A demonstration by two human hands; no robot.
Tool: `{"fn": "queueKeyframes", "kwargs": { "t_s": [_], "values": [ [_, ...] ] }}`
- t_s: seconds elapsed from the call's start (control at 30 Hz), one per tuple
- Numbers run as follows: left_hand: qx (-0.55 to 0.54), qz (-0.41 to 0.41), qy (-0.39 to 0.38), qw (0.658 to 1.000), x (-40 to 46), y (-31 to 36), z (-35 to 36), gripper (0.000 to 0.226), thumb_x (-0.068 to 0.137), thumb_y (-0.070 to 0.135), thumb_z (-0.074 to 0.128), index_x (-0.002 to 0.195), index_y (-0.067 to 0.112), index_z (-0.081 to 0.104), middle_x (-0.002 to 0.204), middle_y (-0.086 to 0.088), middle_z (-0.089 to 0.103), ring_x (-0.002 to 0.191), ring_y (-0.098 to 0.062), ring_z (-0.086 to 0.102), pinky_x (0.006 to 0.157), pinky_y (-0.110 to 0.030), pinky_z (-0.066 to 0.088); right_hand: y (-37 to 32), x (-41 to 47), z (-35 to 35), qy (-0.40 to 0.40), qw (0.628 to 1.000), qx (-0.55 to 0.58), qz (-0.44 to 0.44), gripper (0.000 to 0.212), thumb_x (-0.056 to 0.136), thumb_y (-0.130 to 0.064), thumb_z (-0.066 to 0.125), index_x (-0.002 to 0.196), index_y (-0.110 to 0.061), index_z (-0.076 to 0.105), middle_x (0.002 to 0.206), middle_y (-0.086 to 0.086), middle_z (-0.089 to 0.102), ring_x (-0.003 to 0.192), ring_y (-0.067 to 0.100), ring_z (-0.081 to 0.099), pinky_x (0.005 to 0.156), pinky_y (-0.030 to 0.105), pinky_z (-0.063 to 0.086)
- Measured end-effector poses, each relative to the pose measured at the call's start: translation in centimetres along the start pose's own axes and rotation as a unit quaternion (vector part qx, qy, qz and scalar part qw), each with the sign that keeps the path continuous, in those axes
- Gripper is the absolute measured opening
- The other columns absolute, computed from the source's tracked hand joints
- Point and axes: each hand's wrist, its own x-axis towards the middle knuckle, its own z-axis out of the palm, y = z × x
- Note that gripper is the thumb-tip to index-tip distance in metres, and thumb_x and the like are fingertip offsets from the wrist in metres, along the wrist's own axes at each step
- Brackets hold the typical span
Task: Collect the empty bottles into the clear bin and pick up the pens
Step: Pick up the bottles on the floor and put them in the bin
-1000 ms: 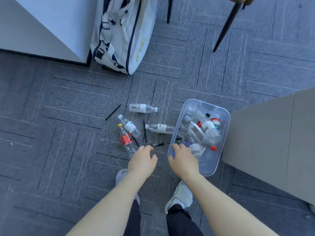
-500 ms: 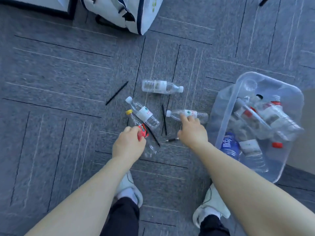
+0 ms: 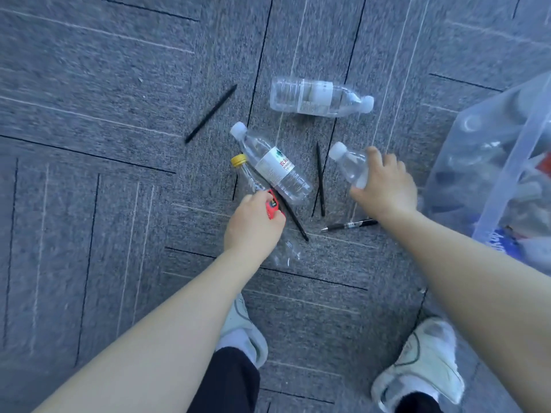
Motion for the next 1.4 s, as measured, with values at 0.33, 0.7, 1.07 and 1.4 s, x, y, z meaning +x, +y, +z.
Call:
{"fn": "queueKeyframes", "kwargs": {
  "t_s": [0.33, 0.7, 1.07, 1.4],
  "values": [
    [-0.105, -0.114, 0.068, 0.986, 2.9, 6.7, 1.3, 0.078, 0.087, 0.037, 0.061, 0.149, 0.012, 0.02, 0.144, -0.014, 0.037, 0.119, -0.033, 0.051, 0.082, -0.042, 0.046, -1.5, -6.4, -5.6, -0.001, 0.973, 0.213, 0.093, 0.079, 0.081, -0.048, 0.062, 0.146, -0.034, 0.02, 0.128, 0.006, 0.052, 0.115, 0.031, 0.051, 0.075, 0.044, 0.047],
    [-0.067, -0.179, 0.129, 0.973, 9.5, 6.8, 5.7, 0.105, 0.082, 0.045, 0.065, 0.153, 0.017, -0.006, 0.141, -0.021, 0.037, 0.122, -0.038, 0.047, 0.092, -0.046, 0.042, -1.5, -5.3, -1.4, 0.039, 0.955, 0.279, 0.091, 0.08, 0.081, -0.049, 0.062, 0.148, -0.031, 0.021, 0.131, 0.002, 0.052, 0.117, 0.026, 0.05, 0.084, 0.046, 0.05],
    [0.003, -0.081, 0.055, 0.995, -9.9, 12.2, -5.2, 0.099, 0.079, 0.04, 0.065, 0.152, 0.029, -0.001, 0.148, -0.012, 0.037, 0.119, -0.038, 0.051, 0.086, -0.048, 0.045, 2.1, -18.3, -17.4, 0.026, 0.933, 0.341, 0.115, 0.082, 0.081, -0.053, 0.062, 0.148, -0.039, 0.017, 0.128, -0.005, 0.054, 0.117, 0.02, 0.051, 0.081, 0.039, 0.049],
    [0.062, -0.01, -0.039, 0.997, -20.4, 23.9, -4.1, 0.098, 0.08, 0.043, 0.063, 0.153, 0.028, -0.001, 0.133, -0.011, 0.047, 0.109, -0.033, 0.053, 0.077, -0.04, 0.044, 20.9, -24.8, -21.8, -0.086, 0.888, 0.303, 0.336, 0.083, 0.084, -0.062, 0.054, 0.151, -0.029, 0.021, 0.141, 0.003, 0.051, 0.12, 0.028, 0.055, 0.08, 0.039, 0.045]
  ]
}}
